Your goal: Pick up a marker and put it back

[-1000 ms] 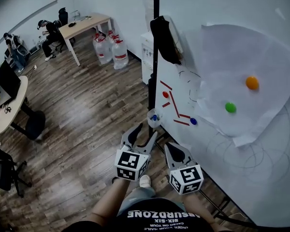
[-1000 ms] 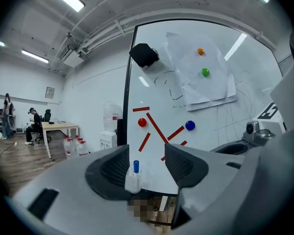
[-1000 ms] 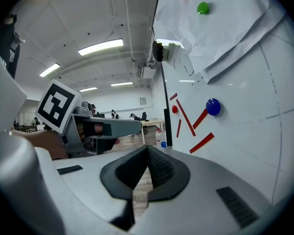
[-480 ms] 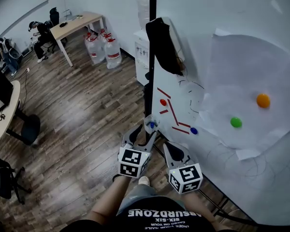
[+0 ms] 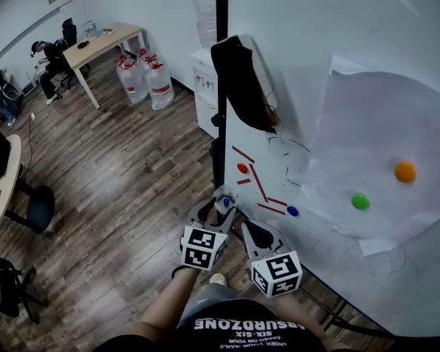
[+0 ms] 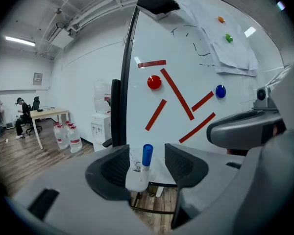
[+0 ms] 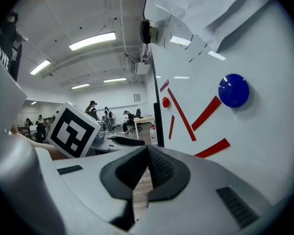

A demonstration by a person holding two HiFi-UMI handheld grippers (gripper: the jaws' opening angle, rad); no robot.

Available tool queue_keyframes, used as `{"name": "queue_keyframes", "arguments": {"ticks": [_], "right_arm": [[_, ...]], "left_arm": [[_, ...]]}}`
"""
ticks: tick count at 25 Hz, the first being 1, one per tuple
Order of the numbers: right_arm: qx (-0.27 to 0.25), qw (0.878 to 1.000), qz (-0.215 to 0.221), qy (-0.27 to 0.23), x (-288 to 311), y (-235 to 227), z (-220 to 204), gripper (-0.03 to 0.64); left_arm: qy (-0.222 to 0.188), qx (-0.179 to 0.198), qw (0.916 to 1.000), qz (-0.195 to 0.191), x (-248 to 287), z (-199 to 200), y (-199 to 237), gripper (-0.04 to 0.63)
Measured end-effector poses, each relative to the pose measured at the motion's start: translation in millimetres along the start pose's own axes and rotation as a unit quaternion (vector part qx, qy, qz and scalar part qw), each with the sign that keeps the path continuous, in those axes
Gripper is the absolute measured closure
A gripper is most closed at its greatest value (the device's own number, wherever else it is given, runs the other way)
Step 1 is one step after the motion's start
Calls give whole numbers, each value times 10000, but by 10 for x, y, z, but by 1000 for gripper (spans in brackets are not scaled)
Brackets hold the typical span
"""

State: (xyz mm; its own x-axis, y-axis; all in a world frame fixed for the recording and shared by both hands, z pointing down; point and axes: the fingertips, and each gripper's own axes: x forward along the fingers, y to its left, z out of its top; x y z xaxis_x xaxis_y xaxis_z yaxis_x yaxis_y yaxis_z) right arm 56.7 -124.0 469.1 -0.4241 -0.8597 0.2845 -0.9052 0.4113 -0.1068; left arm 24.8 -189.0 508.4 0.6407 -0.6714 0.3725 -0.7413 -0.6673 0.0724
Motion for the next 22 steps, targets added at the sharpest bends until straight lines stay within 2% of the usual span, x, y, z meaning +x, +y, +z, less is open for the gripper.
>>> {"name": "queue_keyframes", "arguments": {"ticks": [13,22], "right_arm": [[72,9997,-236,37,132,-90,-70,618],[59,9996,-266,17,219,-75,-75,618]], "left_arm": [[94,-164,9996,-215,232,-153,76,388],[131,-72,9991,-406,268,-186,55,439]]}}
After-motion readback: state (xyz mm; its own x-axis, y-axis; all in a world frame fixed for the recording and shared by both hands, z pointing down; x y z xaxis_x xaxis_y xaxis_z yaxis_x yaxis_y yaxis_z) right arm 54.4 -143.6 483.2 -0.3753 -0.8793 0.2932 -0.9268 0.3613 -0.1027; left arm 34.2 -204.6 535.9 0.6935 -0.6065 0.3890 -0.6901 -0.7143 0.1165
